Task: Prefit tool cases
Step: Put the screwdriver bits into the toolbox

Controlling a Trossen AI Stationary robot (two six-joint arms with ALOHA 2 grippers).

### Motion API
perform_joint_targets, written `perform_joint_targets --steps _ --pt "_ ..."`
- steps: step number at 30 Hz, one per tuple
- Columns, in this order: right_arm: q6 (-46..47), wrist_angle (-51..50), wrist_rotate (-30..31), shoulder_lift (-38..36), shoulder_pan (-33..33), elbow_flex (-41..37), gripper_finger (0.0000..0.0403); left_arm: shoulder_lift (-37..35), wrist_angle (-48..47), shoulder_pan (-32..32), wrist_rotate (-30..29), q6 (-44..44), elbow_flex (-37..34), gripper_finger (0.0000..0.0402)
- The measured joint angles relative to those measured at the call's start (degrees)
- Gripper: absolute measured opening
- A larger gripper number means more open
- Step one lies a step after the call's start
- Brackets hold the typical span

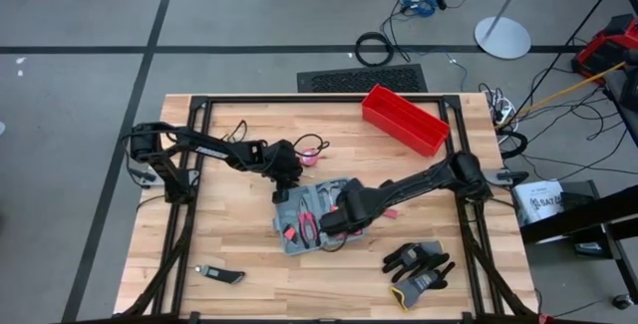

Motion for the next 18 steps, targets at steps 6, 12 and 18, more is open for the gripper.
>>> perform_joint_targets --steps 6,12,18 --pt "-4.7 3.6 -3.0 -2.1 0.0 -11.6 0.0015 0.0 0.2 0.0 0.0 1.1 0.0 0.0093" --pt "-7.9 5.1 -10.3 -3.7 -2.1 -19.8 0.0079 0.0 0.6 0.0 0.0 1.1 0.0 0.0093" --pt "-15.5 13.5 -15.0 -6.8 -3.3 -23.9 0.0158 0.0 1.1 0.0 0.0 1.1 0.0 0.0093"
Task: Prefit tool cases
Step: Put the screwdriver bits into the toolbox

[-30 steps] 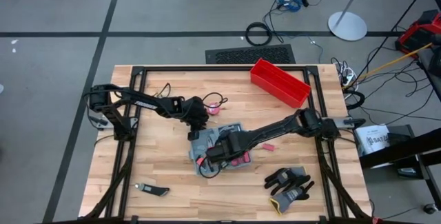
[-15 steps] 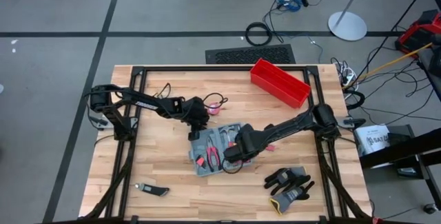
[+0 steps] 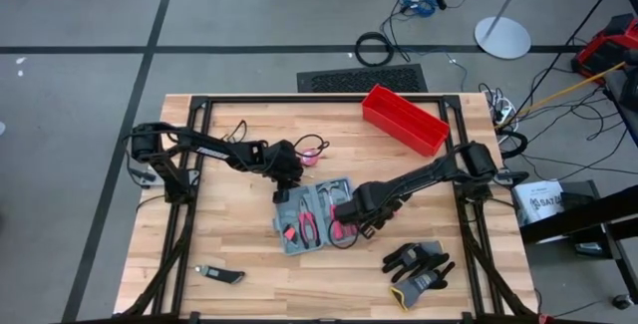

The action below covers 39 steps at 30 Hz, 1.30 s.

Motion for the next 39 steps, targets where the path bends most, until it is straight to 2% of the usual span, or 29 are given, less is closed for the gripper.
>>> perform_joint_targets --steps 4,7,13,17,22,27,29,33,39 --pt "-6.0 3.2 1.5 -0.4 -0.8 -2.2 0.0192 0.0 0.3 0.0 0.0 0.0 0.0 0.0093" --pt "-12.1 3.4 2.2 -0.5 -1.7 -5.0 0.0202 0.0 0.3 0.0 0.0 0.4 0.0 0.0093" --pt "-23.0 3.7 1.6 -1.9 -2.9 -12.8 0.0196 0.0 0.3 0.0 0.0 1.3 0.0 0.0093" --pt "-28.6 8.3 1.0 -4.3 -3.4 -17.7 0.0184 0.0 0.5 0.0 0.0 1.9 0.0 0.0093" --pt "-31.0 12.6 0.6 -6.4 -3.6 -20.6 0.0136 0.0 0.8 0.0 0.0 1.9 0.0 0.0093" --pt "-25.6 15.4 -1.8 -9.2 -3.7 -21.9 0.0027 0.0 1.2 0.0 0.0 1.8 0.0 0.0093" --pt "-23.6 16.0 -1.6 -10.7 -3.6 -22.4 0.0009 0.0 1.4 0.0 0.0 1.8 0.0 0.0093" --pt "-18.8 18.2 4.0 -15.8 -3.4 -22.4 0.0046 0.0 1.6 0.0 0.0 1.8 0.0 0.0093" --pt "-16.8 19.1 4.0 -22.3 -3.8 -22.4 0.0133 0.0 1.8 0.0 -0.2 1.9 0.0 0.0093"
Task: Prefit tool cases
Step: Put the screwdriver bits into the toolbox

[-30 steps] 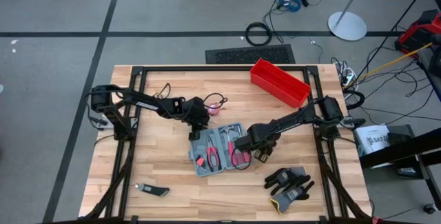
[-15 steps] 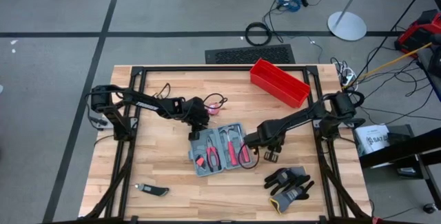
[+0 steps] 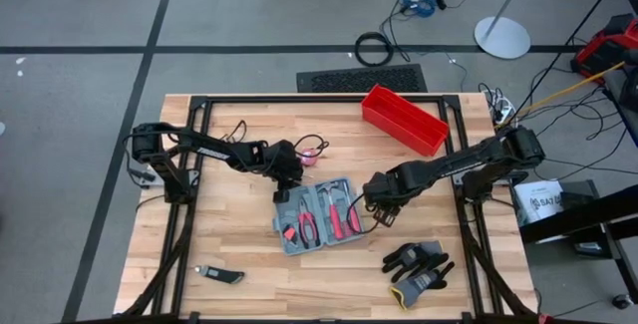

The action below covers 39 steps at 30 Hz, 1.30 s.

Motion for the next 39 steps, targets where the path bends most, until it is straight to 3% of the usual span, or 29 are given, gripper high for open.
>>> perform_joint_targets --steps 6,13,18,24,31,39 --pt "-3.3 5.0 2.6 1.1 0.0 -0.9 0.0193 0.0 0.1 0.0 -0.1 0.0 0.0 0.0093" --pt "-0.9 16.5 3.1 5.1 -0.1 -8.3 0.0204 0.0 0.0 0.0 -0.2 0.0 0.0 0.0093" --pt "3.5 20.2 1.9 6.6 0.0 -10.9 0.0170 0.0 0.1 0.0 -0.5 0.0 0.0 0.0093" --pt "6.7 23.6 2.2 6.2 0.3 -11.3 0.0052 0.0 0.3 0.0 -0.7 -0.3 0.0 0.0093" --pt "15.8 28.6 6.3 3.3 2.4 -12.0 0.0048 0.0 1.1 0.0 -1.0 -0.4 0.0 0.0093" --pt "29.8 51.1 6.3 -3.6 5.7 -20.6 0.0047 0.0 1.6 0.0 -1.2 -0.5 0.1 0.0093"
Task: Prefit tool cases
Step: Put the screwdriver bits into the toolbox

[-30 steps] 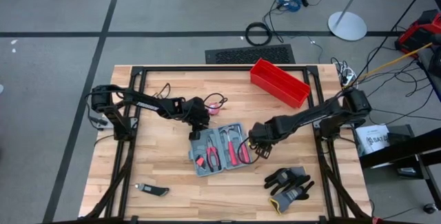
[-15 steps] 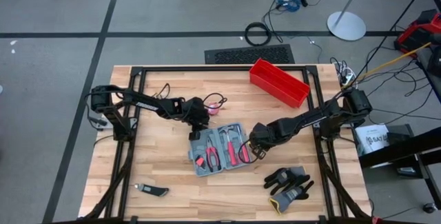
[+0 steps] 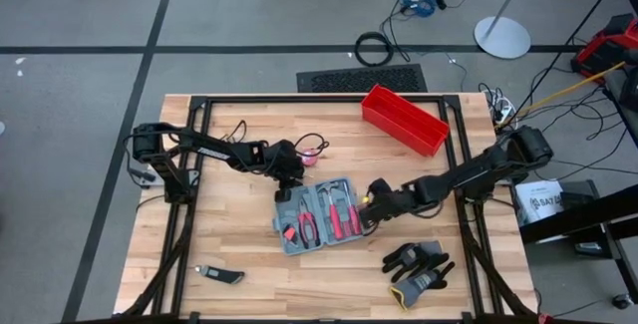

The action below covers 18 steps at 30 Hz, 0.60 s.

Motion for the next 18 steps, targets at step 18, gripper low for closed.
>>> perform_joint_targets --steps 18 --pt "1.2 76.1 39.2 -5.8 19.2 -37.0 0.0124 0.0 2.6 0.1 0.5 0.0 0.1 0.0093"
